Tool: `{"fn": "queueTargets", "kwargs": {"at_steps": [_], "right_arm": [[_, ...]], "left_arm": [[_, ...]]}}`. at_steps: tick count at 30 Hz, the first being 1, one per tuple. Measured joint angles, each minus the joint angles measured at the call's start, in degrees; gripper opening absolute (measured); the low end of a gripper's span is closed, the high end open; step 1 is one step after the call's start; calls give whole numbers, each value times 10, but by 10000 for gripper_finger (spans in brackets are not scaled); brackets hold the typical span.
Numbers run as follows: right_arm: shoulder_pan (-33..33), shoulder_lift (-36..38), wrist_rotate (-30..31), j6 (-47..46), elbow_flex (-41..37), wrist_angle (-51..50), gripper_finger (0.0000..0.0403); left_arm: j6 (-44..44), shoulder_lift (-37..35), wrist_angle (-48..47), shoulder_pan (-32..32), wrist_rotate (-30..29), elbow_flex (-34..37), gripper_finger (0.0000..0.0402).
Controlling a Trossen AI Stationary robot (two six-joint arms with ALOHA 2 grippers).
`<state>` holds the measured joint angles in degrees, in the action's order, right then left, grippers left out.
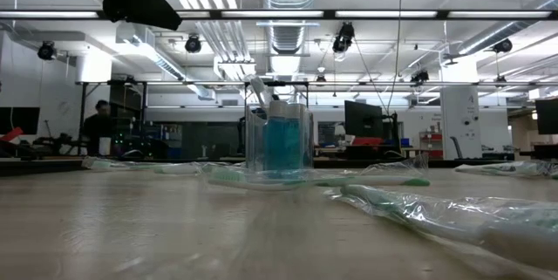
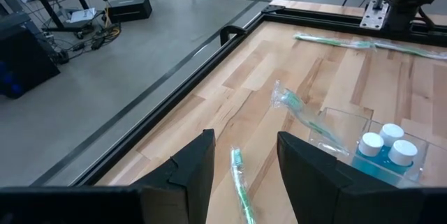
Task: Pick & Place toothbrushing station
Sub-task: Put the blue mouthwash bottle into the middle of the transparent organizer
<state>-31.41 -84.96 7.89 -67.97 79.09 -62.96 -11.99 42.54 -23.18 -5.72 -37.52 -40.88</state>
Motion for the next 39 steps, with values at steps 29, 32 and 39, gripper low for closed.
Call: {"fn": "queueTargets", "kwargs": {"at_steps": [29, 32, 39], "right_arm": [[-132, -87, 15, -205, -17, 20, 157], [-132, -105, -5, -223, -17, 27, 157], [-132, -130, -7, -231, -17, 53, 157]], "left_arm": [[0, 0, 0, 0, 0, 0, 161], [0, 0, 0, 0, 0, 0, 161], [0, 0, 0, 0, 0, 0, 161]]}}
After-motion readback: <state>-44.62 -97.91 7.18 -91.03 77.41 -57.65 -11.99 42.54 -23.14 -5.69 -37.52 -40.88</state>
